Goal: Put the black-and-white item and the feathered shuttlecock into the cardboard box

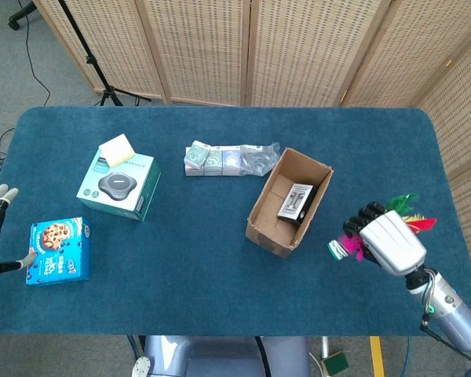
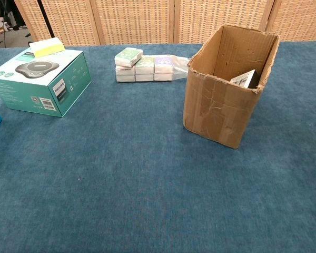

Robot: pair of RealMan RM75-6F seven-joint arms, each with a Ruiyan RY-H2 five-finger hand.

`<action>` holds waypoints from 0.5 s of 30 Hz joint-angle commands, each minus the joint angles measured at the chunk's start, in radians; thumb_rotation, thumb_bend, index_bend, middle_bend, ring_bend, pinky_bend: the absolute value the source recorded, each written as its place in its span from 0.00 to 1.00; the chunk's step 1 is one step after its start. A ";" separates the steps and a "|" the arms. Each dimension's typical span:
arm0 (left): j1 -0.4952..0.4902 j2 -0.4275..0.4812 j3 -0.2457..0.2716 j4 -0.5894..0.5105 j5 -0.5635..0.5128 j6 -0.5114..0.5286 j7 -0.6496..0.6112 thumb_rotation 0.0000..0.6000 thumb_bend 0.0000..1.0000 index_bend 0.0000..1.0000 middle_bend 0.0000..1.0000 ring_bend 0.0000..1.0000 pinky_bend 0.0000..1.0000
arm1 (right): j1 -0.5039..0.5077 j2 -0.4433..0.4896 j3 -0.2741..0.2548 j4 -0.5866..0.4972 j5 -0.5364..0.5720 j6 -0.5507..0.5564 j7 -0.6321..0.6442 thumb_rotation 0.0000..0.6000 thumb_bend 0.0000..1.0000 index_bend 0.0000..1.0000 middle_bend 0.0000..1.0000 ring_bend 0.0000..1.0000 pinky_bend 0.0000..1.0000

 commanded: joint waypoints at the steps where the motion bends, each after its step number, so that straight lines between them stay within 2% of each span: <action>1: 0.000 -0.001 -0.002 0.001 -0.001 -0.002 0.003 1.00 0.00 0.00 0.00 0.00 0.04 | 0.089 0.011 0.078 -0.059 0.120 -0.128 -0.067 1.00 0.67 0.70 0.64 0.52 0.42; 3: -0.003 -0.003 -0.005 0.004 -0.007 -0.009 0.005 1.00 0.00 0.00 0.00 0.00 0.04 | 0.167 -0.016 0.131 -0.072 0.246 -0.258 -0.108 1.00 0.67 0.70 0.64 0.52 0.42; 6: -0.003 -0.003 -0.007 0.007 -0.014 -0.017 0.003 1.00 0.00 0.00 0.00 0.00 0.04 | 0.221 -0.048 0.156 -0.070 0.339 -0.338 -0.191 1.00 0.67 0.70 0.64 0.52 0.42; 15: -0.009 -0.003 -0.015 0.016 -0.032 -0.041 0.001 1.00 0.00 0.00 0.00 0.00 0.04 | 0.330 -0.180 0.158 -0.018 0.495 -0.442 -0.431 1.00 0.67 0.70 0.64 0.52 0.42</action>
